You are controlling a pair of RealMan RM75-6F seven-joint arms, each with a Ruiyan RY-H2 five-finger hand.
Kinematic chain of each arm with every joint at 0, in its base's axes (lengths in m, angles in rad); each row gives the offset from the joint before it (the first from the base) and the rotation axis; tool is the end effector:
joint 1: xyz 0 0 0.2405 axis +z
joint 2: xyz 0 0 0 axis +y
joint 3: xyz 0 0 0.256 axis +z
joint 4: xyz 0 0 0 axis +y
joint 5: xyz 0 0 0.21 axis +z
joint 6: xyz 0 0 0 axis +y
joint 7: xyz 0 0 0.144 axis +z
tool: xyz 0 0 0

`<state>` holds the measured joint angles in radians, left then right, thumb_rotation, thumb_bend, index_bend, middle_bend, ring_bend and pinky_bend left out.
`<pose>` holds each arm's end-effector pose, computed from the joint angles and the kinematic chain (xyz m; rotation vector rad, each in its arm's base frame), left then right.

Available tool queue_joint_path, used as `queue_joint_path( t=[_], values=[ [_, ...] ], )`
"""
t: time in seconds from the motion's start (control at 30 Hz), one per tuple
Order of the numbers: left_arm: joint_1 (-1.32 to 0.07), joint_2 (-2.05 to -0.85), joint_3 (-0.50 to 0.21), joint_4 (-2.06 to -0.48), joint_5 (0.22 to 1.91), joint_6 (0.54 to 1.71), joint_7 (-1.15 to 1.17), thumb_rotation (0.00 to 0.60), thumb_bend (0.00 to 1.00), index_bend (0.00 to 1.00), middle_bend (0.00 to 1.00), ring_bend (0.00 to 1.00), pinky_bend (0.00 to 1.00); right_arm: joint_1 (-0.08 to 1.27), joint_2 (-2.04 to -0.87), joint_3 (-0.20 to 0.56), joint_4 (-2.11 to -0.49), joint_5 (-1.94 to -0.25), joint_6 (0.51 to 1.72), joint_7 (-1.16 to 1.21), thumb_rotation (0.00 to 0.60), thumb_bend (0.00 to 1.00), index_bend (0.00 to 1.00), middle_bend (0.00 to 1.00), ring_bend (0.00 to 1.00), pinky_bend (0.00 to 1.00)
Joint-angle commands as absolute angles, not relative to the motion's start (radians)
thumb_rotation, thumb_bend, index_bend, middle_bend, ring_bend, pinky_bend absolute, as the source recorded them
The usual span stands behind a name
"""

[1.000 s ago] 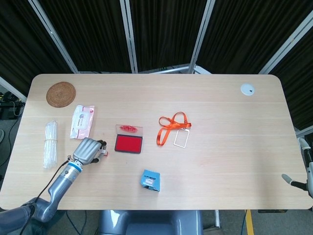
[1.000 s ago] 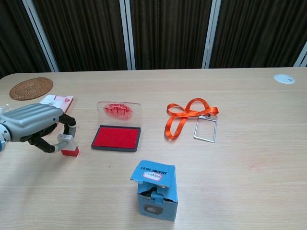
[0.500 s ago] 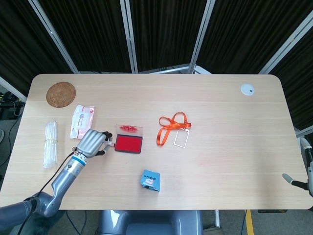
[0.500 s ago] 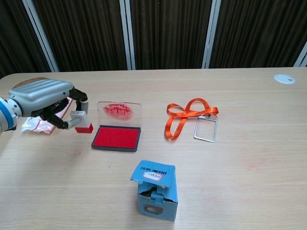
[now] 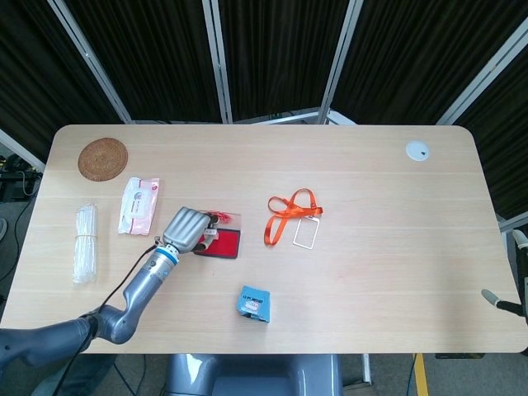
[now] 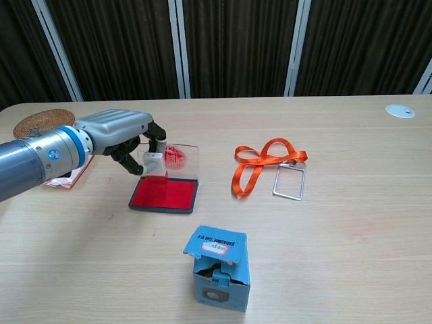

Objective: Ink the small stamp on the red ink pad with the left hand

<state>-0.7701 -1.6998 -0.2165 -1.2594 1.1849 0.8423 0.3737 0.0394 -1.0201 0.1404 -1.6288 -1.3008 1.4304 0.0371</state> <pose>-0.1438 0.3583 -0.0582 -1.9664 -0.8559 -0.8532 -0.3424 -0.1822 0.2080 1.1697 -0.9446 0.7910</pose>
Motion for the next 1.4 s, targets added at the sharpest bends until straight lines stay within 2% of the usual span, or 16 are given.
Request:
queue_joint_path(
  t=[0.03,0.9,1.4],
  values=[
    [-0.782,-1.718,-0.215,-1.238,1.171,0.833,0.376,0.6,0.48,0.55,0.51,0.8,0.84,0.04,-1.021,0.141,-1.627,-1.298,1.429,0.036,0.6,0.0,0.0,0.0,0.0,0.0],
    [-0.803,-1.805,-0.152,-1.113,1.163,0.839,0.376,0.6,0.48,0.57,0.52,0.8,0.84,0.048,-1.028,0.145,-1.607,-1.276,1.406,0.034,0.6,0.0,0.0,0.0,0.0,0.0],
    [-0.794,-1.807,-0.146,-1.114,1.17,0.855,0.364,0.6,0.48,0.57,0.52,0.8,0.84,0.046,-1.024,0.145,-1.607,-1.28,1.408,0.045,0.6,0.0,0.0,0.0,0.0,0.0]
  ],
)
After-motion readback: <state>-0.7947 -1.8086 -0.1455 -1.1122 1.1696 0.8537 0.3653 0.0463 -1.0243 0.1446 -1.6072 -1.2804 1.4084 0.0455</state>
